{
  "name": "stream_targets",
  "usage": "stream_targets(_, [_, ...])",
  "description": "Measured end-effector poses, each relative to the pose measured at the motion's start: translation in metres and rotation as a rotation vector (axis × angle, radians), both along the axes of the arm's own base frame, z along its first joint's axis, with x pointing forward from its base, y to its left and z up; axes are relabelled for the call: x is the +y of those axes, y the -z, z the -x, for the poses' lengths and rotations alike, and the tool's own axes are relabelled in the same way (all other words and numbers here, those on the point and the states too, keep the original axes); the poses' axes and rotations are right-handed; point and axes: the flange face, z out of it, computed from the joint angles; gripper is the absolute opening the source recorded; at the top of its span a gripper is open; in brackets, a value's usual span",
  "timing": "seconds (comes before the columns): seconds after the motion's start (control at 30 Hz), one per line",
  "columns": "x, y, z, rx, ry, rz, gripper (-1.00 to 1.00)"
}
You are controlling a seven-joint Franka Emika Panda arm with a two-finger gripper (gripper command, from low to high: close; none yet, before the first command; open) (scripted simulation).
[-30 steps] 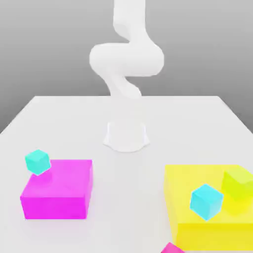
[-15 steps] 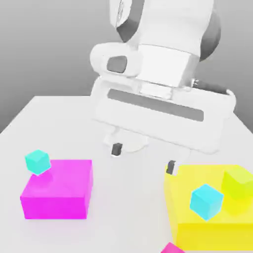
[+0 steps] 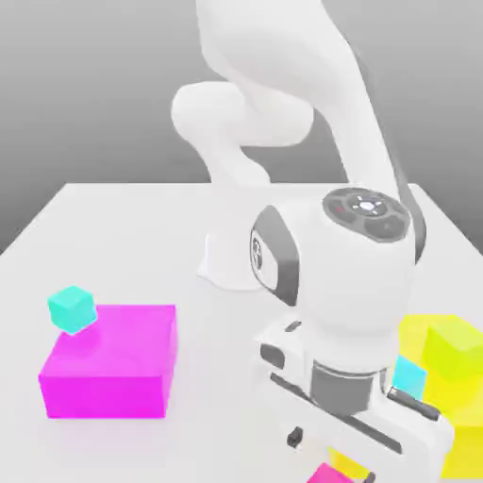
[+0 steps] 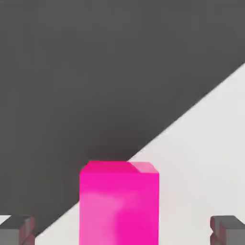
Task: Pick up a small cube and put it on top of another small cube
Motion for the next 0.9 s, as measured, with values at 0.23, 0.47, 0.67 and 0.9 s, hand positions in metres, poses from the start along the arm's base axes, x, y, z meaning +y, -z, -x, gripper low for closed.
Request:
stream_targets(0.23, [0.001, 0.022, 0.001, 0.000, 0.000, -0.001, -1.00])
stream_targets(0.47, [0.019, -0.040, 0.001, 0.005, -0.058, 0.050, -1.00])
stream_targets(0.67, [0.080, -0.054, 0.006, 0.000, -0.239, 0.214, -1.00])
stream_targets(0.9, [0.157, -0.116, 0.048, 0.005, -0.474, 0.270, -1.00])
